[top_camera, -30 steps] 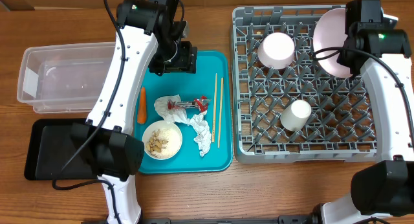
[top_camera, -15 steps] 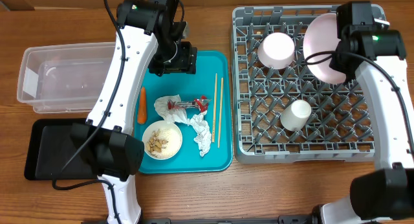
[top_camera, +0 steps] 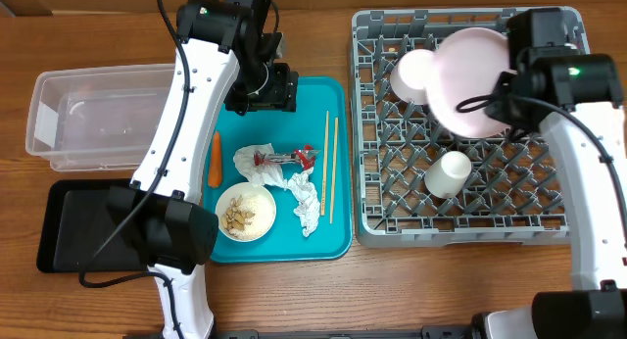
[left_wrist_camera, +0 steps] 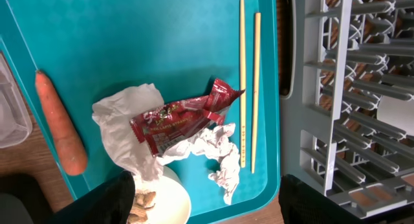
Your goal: Sort waste into correct bins and load items into the dishwasher
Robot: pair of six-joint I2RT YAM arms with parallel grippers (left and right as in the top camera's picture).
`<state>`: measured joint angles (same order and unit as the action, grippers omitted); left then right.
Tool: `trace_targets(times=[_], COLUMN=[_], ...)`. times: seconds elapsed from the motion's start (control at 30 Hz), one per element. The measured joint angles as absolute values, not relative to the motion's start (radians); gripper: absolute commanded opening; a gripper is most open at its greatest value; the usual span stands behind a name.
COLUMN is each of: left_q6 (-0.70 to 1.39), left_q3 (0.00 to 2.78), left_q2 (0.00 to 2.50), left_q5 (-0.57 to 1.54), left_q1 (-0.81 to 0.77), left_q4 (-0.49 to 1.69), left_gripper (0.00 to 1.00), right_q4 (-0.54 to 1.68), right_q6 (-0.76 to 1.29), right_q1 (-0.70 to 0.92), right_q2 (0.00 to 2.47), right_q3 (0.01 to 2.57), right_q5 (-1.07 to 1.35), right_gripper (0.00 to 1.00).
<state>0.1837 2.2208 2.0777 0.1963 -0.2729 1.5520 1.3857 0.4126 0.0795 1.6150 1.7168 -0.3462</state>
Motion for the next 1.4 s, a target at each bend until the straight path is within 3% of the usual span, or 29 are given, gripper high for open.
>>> trace_targets(times=[0.23, 0.7, 1.4], left_q6=[0.184, 0.184, 0.184], left_q3=[2.221, 2.221, 2.221], left_q2=[2.077, 2.078, 2.078], left_q5=[0.192, 0.189, 0.189], left_q1=[-0.273, -0.273, -0.273], left_q4=[1.550, 1.555, 1.553], left_gripper=[0.74, 0.74, 0.74], right_q4=[1.443, 1.530, 1.502], right_q6=[0.555, 0.827, 0.884], right_q1=[0.185, 0.477, 0.498], right_q2=[1.615, 1.615, 1.615], right_q3=[1.717, 1.717, 1.633], right_q5=[-0.331, -0.607, -0.644], right_gripper=[0.04, 0.04, 0.04])
